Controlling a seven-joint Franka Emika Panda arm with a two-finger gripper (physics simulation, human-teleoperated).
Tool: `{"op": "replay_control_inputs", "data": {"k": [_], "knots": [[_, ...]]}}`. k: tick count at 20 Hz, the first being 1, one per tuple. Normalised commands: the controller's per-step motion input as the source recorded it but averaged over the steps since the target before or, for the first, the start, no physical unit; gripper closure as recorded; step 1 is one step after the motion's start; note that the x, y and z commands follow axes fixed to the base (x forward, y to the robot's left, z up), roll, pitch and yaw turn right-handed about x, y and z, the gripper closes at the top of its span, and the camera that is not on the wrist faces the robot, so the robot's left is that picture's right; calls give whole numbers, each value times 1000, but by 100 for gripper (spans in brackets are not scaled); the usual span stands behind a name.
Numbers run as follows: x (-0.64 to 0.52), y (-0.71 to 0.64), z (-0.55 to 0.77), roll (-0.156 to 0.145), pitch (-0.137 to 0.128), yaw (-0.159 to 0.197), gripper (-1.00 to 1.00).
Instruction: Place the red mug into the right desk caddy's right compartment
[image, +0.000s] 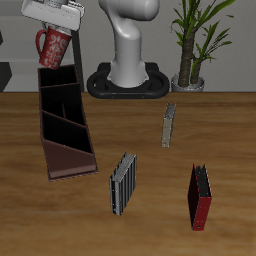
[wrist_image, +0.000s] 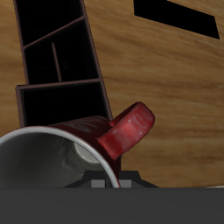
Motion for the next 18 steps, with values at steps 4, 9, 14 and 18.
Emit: {"op": "replay_control_inputs", "data": {"k": [4, 9, 14, 18], "knots": [[262, 46, -202, 8, 52, 70, 100], [244, 167, -184, 15, 42, 146, 100], [239, 225, -292, 37, 86, 161, 100], [57, 28, -106, -2, 25, 88, 100]]}}
